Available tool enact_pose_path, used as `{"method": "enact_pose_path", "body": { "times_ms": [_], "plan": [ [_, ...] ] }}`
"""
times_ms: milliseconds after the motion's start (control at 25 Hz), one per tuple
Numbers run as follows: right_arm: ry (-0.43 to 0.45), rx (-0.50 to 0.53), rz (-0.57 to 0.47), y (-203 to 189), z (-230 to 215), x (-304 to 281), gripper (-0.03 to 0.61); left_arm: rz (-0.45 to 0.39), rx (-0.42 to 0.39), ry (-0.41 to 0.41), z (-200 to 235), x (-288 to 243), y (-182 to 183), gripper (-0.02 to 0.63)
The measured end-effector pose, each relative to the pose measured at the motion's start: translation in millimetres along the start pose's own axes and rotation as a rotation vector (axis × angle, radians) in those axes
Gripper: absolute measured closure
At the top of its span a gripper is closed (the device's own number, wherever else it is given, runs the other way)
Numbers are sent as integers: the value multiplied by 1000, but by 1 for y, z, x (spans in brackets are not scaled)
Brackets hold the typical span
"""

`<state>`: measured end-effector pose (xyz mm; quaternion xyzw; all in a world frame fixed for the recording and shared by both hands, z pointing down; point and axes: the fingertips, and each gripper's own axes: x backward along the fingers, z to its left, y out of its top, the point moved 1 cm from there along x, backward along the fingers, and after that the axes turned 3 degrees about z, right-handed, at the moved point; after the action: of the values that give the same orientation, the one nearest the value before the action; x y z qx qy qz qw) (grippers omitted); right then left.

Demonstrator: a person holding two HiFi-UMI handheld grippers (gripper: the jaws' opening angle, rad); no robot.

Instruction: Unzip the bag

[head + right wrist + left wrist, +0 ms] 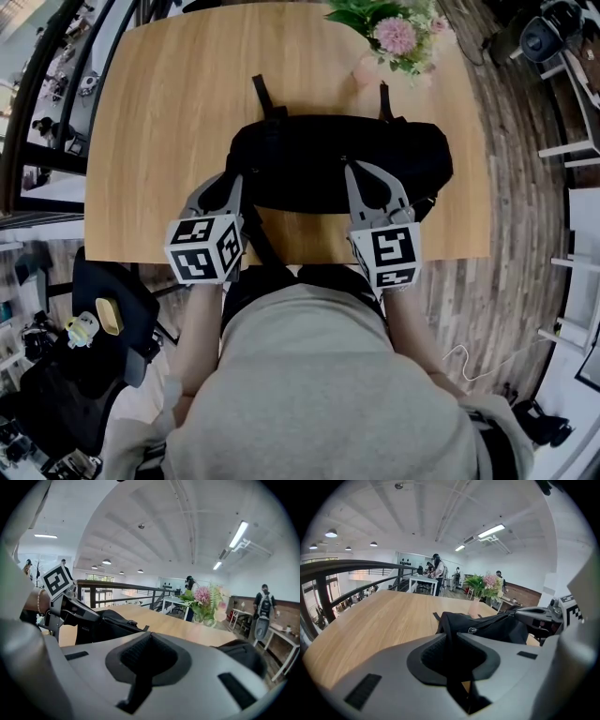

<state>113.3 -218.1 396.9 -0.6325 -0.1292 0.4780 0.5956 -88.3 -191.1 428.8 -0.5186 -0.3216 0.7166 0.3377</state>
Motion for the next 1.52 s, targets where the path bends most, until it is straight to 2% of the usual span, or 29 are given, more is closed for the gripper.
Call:
{"method": "enact_pose_path", "body": {
  "times_ms": [400, 560, 680, 840, 960, 1080, 1280, 1520],
  "plan": [
    [51, -44, -10, -3, -17, 7, 566, -27, 6, 64, -3, 2, -1, 541],
    [73, -54, -25, -1, -19, 10, 568, -55, -34, 72, -7, 9, 1, 509],
    [92, -64, -33, 0, -21, 11, 567, -81, -72, 78, -12, 16, 8, 429],
    [118, -102, -43, -1, -21, 12, 568, -93, -194, 74, -35, 20, 22, 408],
    [134, -130, -50, 1, -20, 13, 568, -85, -306, 35, -63, 15, 27, 396],
    [142, -147, -54, 1, -18, 15, 568, -78, -381, -34, -93, 5, 29, 396],
    [143, -136, -55, 1, -16, 17, 568, -34, -484, -158, -143, -18, 22, 396],
    [145, -118, -47, 1, -13, 22, 568, -9, -556, -222, -174, -37, 24, 396]
  ]
}}
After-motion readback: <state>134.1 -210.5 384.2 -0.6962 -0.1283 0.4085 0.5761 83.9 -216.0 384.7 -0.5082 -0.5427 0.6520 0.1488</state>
